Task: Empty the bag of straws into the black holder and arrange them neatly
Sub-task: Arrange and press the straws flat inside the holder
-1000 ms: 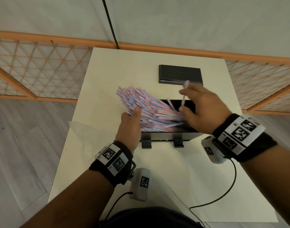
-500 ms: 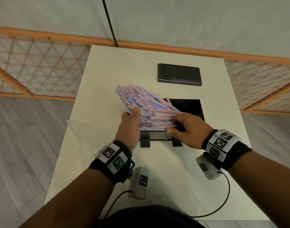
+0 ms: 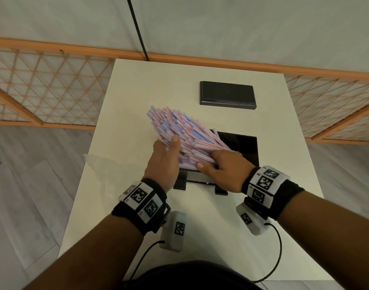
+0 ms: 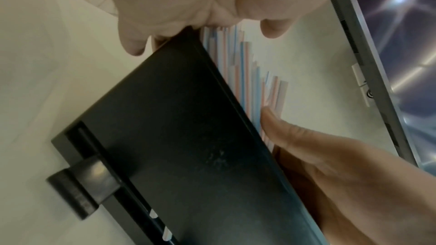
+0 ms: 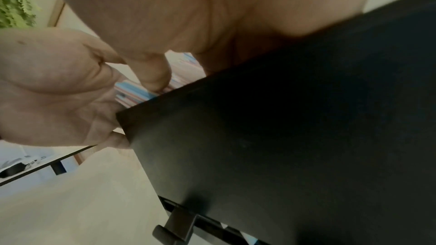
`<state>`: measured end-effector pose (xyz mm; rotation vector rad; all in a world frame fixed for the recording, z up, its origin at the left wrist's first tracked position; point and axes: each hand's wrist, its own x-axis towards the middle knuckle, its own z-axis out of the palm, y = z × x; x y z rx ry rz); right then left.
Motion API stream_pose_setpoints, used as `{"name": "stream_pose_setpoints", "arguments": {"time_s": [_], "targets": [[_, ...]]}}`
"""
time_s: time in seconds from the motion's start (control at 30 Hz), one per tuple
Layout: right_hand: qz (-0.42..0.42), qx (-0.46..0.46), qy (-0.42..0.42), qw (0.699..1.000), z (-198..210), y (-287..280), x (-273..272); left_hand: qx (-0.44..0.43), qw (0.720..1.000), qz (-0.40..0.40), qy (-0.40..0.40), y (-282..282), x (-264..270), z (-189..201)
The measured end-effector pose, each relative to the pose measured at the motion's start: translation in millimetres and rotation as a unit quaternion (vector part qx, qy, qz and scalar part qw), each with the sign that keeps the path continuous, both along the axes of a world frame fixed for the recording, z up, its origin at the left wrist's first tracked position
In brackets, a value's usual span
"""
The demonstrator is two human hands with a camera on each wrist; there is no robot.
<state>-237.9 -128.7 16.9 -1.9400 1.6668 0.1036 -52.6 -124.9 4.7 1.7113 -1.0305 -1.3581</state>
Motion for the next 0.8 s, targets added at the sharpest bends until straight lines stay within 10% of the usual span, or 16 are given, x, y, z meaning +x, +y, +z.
{"name": "stream_pose_setpoints", "arguments": {"time_s": [0.8], "targets": [[0.067,0.22,0.039,0.972,30,-38,26,-0.142,0.983,0.097,0.06,-4,0,3]]}}
